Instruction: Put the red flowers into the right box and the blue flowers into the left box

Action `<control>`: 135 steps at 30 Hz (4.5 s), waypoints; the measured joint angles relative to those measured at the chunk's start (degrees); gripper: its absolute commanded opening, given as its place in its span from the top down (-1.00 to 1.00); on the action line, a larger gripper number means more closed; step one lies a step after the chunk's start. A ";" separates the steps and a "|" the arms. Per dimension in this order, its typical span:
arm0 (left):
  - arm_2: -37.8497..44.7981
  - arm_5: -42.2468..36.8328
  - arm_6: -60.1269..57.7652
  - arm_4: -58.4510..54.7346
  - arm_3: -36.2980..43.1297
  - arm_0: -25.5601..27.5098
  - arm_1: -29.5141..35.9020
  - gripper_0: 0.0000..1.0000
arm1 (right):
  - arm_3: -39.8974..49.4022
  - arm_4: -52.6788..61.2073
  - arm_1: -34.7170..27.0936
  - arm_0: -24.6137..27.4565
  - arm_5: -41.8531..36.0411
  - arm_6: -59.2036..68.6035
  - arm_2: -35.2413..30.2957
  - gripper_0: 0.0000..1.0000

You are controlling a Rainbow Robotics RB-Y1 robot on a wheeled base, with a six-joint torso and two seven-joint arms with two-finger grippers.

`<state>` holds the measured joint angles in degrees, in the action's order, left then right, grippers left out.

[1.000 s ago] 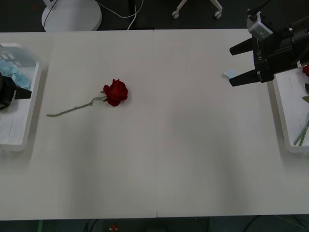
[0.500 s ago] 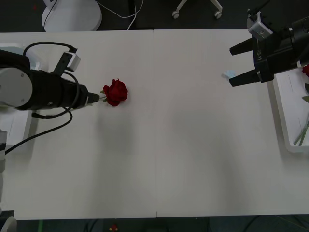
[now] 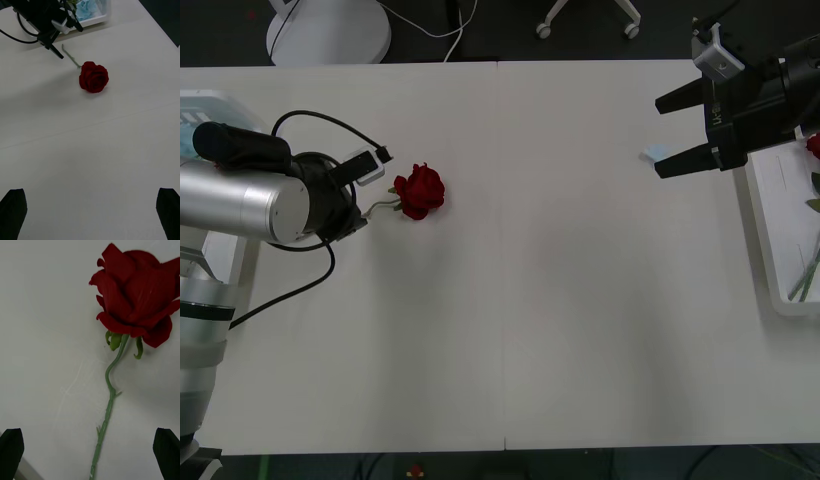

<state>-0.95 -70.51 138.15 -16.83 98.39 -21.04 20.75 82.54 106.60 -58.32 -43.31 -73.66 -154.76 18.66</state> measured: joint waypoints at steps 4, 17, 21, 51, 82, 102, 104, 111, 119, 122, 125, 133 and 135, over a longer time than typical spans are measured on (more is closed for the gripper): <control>0.00 1.88 -0.09 0.98 -5.52 -1.49 -0.01 -1.00 | -0.01 0.03 0.00 0.00 0.20 0.00 0.00 -1.00; 0.00 10.23 -0.08 0.83 -24.72 -9.57 -3.30 -1.00 | -1.79 0.14 0.12 0.05 0.71 0.00 0.23 -1.00; 0.00 10.42 -0.08 0.64 -27.88 -12.41 -4.66 -1.00 | -1.91 0.14 0.20 0.08 1.35 0.00 0.46 -1.00; 0.13 2.86 0.00 -11.30 -41.57 -21.78 -6.93 -0.66 | -2.54 0.14 0.22 0.10 1.57 0.00 0.52 -1.00; 6.92 -9.65 0.04 -23.05 -36.84 -21.76 -6.03 1.00 | -2.57 1.78 0.23 0.10 1.57 0.00 0.69 -1.00; 12.80 -6.69 0.04 -75.78 -16.38 -5.70 0.24 1.00 | -6.58 15.55 0.23 4.20 -3.16 0.00 0.72 -1.00; 11.53 -3.58 0.04 -81.07 -14.21 -3.31 0.25 1.00 | -6.59 17.08 0.23 5.00 -3.73 0.00 0.72 -1.00; -0.67 14.62 0.02 -89.31 -3.35 3.08 0.35 1.00 | -6.40 19.74 0.23 8.87 -4.53 0.00 0.73 -1.00; -13.65 31.22 -0.96 -91.53 1.85 3.62 -0.29 1.00 | -1.65 19.28 0.23 15.58 -4.61 3.47 0.73 -1.00; -16.78 36.77 -0.96 -92.57 1.88 3.57 -1.13 1.00 | 2.20 17.55 0.23 18.06 -4.20 6.02 0.73 -1.00; -18.77 39.89 -0.97 -92.72 1.88 3.30 -2.33 1.00 | 6.06 17.27 0.23 20.36 -2.88 7.54 0.73 -1.00; -22.24 46.88 -1.12 -94.99 1.87 1.01 -4.72 1.00 | 12.32 7.79 2.92 24.63 2.57 9.91 0.74 -1.00; -22.70 47.11 -1.19 -95.06 1.87 0.69 -4.81 1.00 | 12.32 5.58 4.98 24.76 2.75 10.00 0.74 -1.00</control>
<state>-23.65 -23.39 136.96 -111.88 100.26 -20.36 15.94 94.86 112.18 -53.33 -18.55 -70.91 -144.76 19.39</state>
